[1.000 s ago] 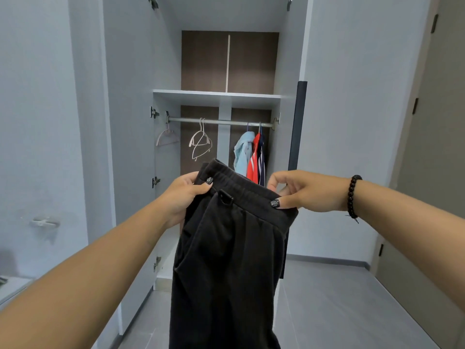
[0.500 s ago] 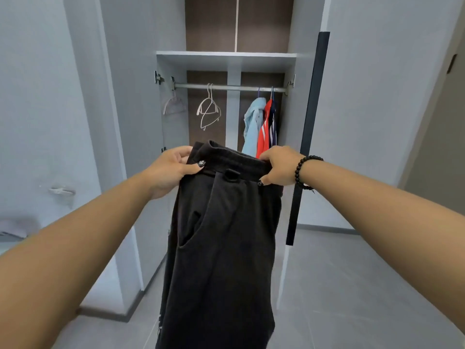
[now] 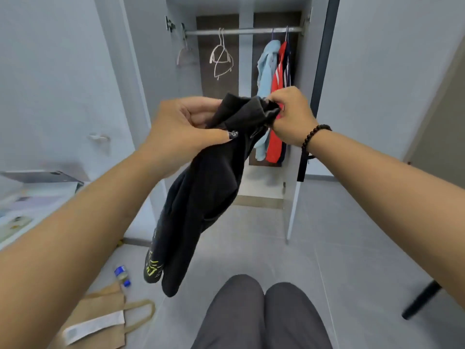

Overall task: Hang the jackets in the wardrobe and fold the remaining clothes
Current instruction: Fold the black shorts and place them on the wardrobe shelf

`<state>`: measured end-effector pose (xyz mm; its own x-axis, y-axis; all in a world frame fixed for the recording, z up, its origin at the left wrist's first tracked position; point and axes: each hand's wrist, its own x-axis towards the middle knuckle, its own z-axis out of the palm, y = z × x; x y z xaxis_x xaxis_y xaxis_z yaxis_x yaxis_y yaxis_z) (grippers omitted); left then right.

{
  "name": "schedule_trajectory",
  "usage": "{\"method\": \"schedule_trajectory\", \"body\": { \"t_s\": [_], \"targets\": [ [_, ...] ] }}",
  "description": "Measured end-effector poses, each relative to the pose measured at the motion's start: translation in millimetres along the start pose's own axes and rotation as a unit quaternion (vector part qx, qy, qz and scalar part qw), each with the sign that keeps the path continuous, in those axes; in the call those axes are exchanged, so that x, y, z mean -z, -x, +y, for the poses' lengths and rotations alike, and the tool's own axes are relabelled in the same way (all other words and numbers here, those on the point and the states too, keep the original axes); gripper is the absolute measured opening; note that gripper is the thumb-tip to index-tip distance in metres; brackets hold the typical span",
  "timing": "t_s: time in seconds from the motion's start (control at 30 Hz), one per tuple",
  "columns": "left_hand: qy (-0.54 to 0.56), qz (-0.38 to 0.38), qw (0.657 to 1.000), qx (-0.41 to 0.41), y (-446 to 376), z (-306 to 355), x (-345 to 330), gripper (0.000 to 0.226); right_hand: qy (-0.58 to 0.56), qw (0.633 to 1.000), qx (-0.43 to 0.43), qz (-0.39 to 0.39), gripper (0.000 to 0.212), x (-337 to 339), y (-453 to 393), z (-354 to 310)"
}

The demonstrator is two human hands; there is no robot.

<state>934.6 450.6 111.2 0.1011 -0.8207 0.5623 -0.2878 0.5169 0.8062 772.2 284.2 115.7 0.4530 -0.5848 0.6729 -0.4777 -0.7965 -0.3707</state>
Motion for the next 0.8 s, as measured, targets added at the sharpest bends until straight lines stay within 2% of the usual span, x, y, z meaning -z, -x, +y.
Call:
{"method": "schedule_trajectory", "body": {
  "t_s": [0.1, 0.2, 0.3, 0.4, 0.43, 0.47, 0.53, 0.57, 0.6, 0.67, 0.7, 0.8],
  "targets": [
    [0.015, 0.002, 1.000, -0.008, 48.8, -22.6, -66.0, 0.047, -0.015, 0.999, -0.039, -0.012, 0.010, 8.3, 67.8, 21.4],
    [0.060, -0.004, 0.998, 0.027, 91.7, -54.0, -135.7, 0.050, -0.103, 0.984, -0.144, -0.012, 0.016, 15.5, 149.2, 48.3],
    [0.081, -0.063, 0.991, 0.087, 128.3, -86.0, -197.6, 0.044, -0.261, 0.915, -0.301, 0.059, 0.023, 19.6, 232.1, 82.0],
    [0.123, -0.177, 0.964, 0.158, 155.5, -111.7, -232.4, 0.037, -0.317, 0.851, -0.416, 0.048, 0.033, 19.5, 302.7, 113.4],
    [0.131, -0.207, 0.954, 0.172, 160.0, -119.3, -237.5, 0.035, -0.339, 0.819, -0.460, 0.059, 0.035, 17.6, 320.2, 126.6],
    [0.126, -0.224, 0.949, 0.180, 161.5, -125.9, -238.9, 0.033, -0.374, 0.763, -0.520, 0.087, 0.035, 14.9, 335.0, 138.0],
    [0.093, -0.212, 0.954, 0.192, 157.1, -142.2, -231.6, 0.030, -0.413, 0.633, -0.642, 0.128, 0.036, 8.1, 354.8, 155.8],
    [0.064, -0.191, 0.958, 0.202, 152.5, -152.8, -223.1, 0.030, -0.404, 0.590, -0.691, 0.101, 0.043, 4.4, 361.0, 162.5],
    [0.025, -0.167, 0.962, 0.215, 147.6, -164.8, -211.2, 0.031, -0.389, 0.569, -0.723, 0.046, 0.051, 1.4, 365.0, 167.8],
    [-0.080, -0.137, 0.957, 0.244, 140.7, -192.2, -181.9, 0.036, -0.373, 0.565, -0.732, -0.071, 0.053, -5.1, 367.4, 170.5],
    [-0.136, -0.138, 0.944, 0.268, 139.7, -208.3, -166.9, 0.040, -0.361, 0.570, -0.729, -0.114, 0.050, -9.3, 367.3, 170.9],
    [-0.239, -0.172, 0.888, 0.353, 147.4, -249.8, -130.6, 0.049, -0.281, 0.613, -0.706, -0.215, 0.040, -21.8, 360.6, 175.2]
  ]
}}
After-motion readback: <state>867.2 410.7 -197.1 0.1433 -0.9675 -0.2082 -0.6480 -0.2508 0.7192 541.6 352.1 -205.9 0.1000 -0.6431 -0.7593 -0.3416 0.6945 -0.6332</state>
